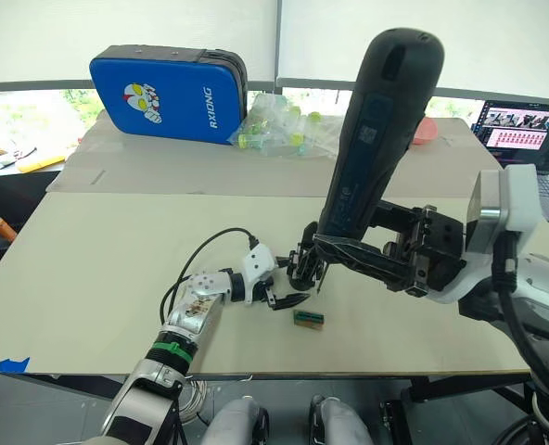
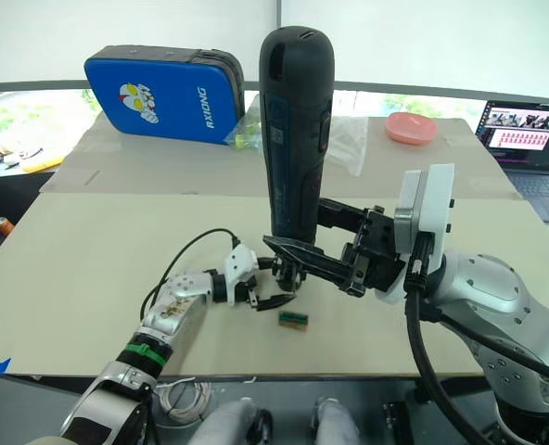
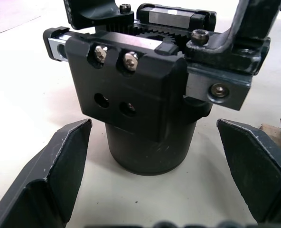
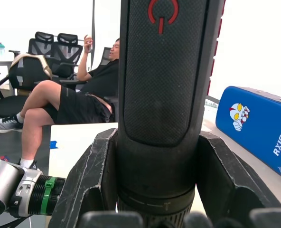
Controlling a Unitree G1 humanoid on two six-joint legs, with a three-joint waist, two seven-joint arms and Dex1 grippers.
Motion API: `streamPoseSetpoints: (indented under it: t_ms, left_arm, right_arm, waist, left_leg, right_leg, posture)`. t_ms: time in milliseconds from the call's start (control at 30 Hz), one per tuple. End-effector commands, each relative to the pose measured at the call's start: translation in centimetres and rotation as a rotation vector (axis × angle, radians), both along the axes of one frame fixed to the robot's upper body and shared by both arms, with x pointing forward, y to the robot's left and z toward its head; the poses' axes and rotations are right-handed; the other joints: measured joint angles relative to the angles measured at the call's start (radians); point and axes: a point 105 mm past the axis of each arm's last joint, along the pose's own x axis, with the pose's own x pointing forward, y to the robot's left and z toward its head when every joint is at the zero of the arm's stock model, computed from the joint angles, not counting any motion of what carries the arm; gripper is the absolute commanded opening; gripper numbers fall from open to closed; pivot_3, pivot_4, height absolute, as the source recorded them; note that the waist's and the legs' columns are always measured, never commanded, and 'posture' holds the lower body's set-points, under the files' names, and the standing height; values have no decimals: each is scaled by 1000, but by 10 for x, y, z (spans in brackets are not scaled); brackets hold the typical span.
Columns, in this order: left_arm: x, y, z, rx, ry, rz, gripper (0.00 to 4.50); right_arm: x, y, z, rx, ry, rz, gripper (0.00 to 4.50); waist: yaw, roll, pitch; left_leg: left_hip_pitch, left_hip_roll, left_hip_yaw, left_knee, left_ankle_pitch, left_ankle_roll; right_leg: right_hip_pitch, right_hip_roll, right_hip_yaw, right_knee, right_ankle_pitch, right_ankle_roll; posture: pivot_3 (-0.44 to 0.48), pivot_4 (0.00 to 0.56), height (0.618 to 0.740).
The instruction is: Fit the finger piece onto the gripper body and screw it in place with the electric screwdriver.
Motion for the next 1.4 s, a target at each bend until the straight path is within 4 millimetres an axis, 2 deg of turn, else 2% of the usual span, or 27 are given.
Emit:
streamPoseSetpoints:
  t_ms: [33, 267, 367, 433, 467, 567, 833, 1067, 1367, 1400]
  left_arm:
    - [-2, -7, -10, 31, 22, -7, 4446]
    - [-4, -15, -12, 20, 27, -19, 4446]
    - [-1, -13, -15, 40, 21, -5, 3574]
    - [1, -10, -17, 49, 25, 4, 2599]
    - [2, -8, -18, 51, 28, 6, 2281]
    - [3, -3, -18, 43, 35, -13, 2281]
    - [9, -4, -2, 32, 17, -177, 2281]
    - [18, 1, -4, 99, -11, -204, 2281]
    - [18, 5, -13, 110, 42, -194, 2281]
    - [17, 7, -14, 109, 37, -190, 2781]
  right_arm:
    - [-10, -2, 14, 23, -90, -3, 1881]
    - [-10, -3, 13, 21, -89, -9, 1881]
    - [-10, -3, 12, 18, -88, -10, 1881]
    - [-10, -3, 12, 16, -87, -11, 1881]
    - [-10, -3, 12, 15, -87, -11, 1881]
    - [-11, -3, 12, 13, -87, -15, 1881]
    - [-12, -4, 11, 13, -77, -16, 1881]
    - [-12, -5, 13, 19, -80, -28, 1881]
    - [-13, -5, 11, 19, -71, -31, 1881]
    - [-13, -5, 10, 19, -70, -30, 1881]
  waist:
    - [3, 0, 0]
    - [12, 0, 0]
    - [15, 0, 0]
    - [15, 0, 0]
    - [15, 0, 0]
    - [15, 0, 0]
    - [13, 0, 0]
    - [12, 0, 0]
    - [8, 0, 0]
    - [7, 0, 0]
  left_leg:
    - [0, 0, 0, 0, 0, 0]
    - [0, 0, 0, 0, 0, 0]
    - [0, 0, 0, 1, 0, 1]
    - [0, 0, 0, 1, -1, 1]
    - [0, 0, 0, 1, -1, 1]
    - [1, 0, 0, 2, -1, 1]
    - [0, 0, 0, 2, 0, 0]
    - [-5, 0, 0, 2, 4, 5]
    - [-5, 0, 0, 3, -1, 3]
    - [-5, 0, 0, 3, 0, 3]
  right_leg:
    - [0, 0, 0, 0, 0, 0]
    - [0, 0, 0, 0, 0, 0]
    - [0, 0, 0, 0, 0, 0]
    - [1, 0, 0, 0, 0, 1]
    - [1, 0, 0, 0, 0, 1]
    - [1, 0, 0, 0, 1, 1]
    - [1, 0, -1, 0, 1, 4]
    - [-1, 0, -2, -1, 3, 0]
    - [0, 0, -1, -1, 3, 1]
    - [0, 0, -1, -1, 3, 1]
  posture:
    - [0, 150, 740]
    - [0, 150, 740]
    - [0, 150, 740]
    - [0, 150, 740]
    - [0, 150, 740]
    - [0, 150, 740]
    - [0, 150, 740]
    - [0, 150, 740]
    - [0, 150, 740]
    - [0, 150, 740]
